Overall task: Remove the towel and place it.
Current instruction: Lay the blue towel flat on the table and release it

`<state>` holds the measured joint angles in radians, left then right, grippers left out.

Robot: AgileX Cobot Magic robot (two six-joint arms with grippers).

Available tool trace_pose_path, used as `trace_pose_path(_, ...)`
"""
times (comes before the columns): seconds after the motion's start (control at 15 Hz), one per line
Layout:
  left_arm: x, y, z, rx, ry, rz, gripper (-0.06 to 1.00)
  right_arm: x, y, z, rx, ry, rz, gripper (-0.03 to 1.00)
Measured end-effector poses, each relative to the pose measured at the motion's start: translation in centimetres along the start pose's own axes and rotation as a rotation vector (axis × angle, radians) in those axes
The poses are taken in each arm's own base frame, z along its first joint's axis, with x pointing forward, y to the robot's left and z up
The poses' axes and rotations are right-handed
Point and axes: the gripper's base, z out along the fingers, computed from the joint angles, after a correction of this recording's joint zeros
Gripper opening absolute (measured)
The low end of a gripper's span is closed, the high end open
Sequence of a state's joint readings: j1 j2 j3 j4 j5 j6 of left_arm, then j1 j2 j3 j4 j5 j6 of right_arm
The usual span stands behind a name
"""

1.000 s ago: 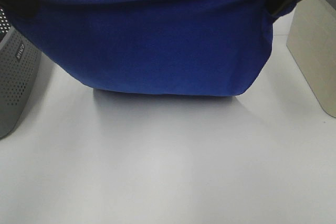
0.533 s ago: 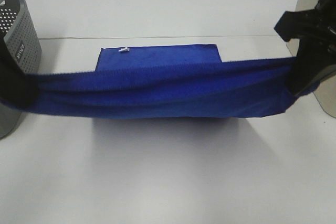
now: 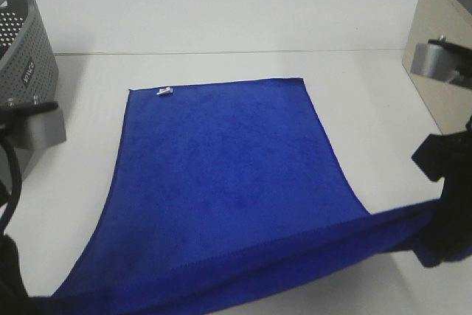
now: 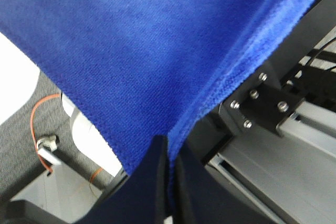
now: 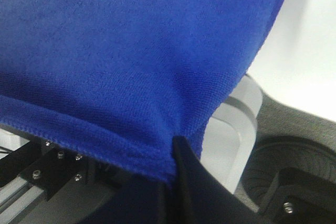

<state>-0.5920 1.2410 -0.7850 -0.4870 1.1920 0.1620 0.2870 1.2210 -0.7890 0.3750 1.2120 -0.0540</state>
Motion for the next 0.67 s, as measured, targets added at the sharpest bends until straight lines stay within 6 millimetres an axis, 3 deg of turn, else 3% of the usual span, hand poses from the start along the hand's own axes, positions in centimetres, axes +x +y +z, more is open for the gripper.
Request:
trace_pose_path(0.27, 1.7, 0.8, 2.2, 0.028, 0.084, -0.074, 0.0, 2.2, -0.7, 3.2, -0.068, 0.132, 0.076, 0.01)
trace_pose_path(0.67, 0.9, 1.3, 4.0, 0.069, 0.176, -0.107, 0.0, 3.3, -1.3, 4.5, -0.057, 0.181, 0.096, 0.01)
